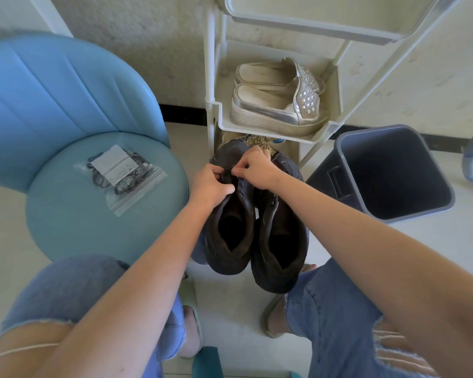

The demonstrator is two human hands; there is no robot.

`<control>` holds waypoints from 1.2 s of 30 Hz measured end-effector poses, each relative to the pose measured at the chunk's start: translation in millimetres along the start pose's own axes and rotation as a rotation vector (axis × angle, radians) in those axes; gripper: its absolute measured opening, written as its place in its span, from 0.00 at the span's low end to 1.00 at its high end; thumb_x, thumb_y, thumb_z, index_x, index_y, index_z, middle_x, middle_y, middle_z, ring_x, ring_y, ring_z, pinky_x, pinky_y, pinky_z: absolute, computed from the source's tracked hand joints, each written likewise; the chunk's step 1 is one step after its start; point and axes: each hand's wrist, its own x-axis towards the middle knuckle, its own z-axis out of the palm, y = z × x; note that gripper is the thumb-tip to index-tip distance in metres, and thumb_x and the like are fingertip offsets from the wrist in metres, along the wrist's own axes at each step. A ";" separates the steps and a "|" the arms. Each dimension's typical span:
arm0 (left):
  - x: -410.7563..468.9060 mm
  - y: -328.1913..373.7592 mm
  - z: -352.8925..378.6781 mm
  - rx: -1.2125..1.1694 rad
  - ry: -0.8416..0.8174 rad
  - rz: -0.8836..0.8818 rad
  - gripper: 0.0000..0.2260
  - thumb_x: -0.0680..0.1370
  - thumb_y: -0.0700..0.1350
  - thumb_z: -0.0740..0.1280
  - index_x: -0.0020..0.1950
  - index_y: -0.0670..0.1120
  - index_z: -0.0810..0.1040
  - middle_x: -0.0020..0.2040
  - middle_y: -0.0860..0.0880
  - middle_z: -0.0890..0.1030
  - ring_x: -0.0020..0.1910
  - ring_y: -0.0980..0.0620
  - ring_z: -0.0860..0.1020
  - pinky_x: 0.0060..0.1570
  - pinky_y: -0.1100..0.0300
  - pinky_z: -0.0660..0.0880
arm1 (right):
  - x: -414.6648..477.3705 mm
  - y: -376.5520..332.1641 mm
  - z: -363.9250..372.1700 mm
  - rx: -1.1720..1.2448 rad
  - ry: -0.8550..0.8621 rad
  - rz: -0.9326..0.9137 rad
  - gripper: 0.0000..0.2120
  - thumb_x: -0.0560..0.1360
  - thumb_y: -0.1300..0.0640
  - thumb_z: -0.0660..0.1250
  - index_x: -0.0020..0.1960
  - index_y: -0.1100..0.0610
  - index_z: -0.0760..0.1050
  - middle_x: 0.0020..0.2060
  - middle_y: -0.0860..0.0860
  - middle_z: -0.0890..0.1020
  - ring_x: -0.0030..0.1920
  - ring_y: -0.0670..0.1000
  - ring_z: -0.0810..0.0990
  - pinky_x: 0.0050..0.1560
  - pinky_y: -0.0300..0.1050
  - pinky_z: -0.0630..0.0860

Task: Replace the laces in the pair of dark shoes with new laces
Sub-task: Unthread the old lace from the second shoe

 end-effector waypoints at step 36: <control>12.4 3.2 6.6 0.070 0.091 0.113 0.08 0.80 0.46 0.63 0.47 0.42 0.77 0.50 0.49 0.71 0.51 0.51 0.71 0.49 0.59 0.66 | -13.4 7.5 -21.4 -0.013 -0.250 0.022 0.17 0.70 0.60 0.67 0.58 0.59 0.78 0.40 0.51 0.70 0.34 0.49 0.71 0.33 0.33 0.68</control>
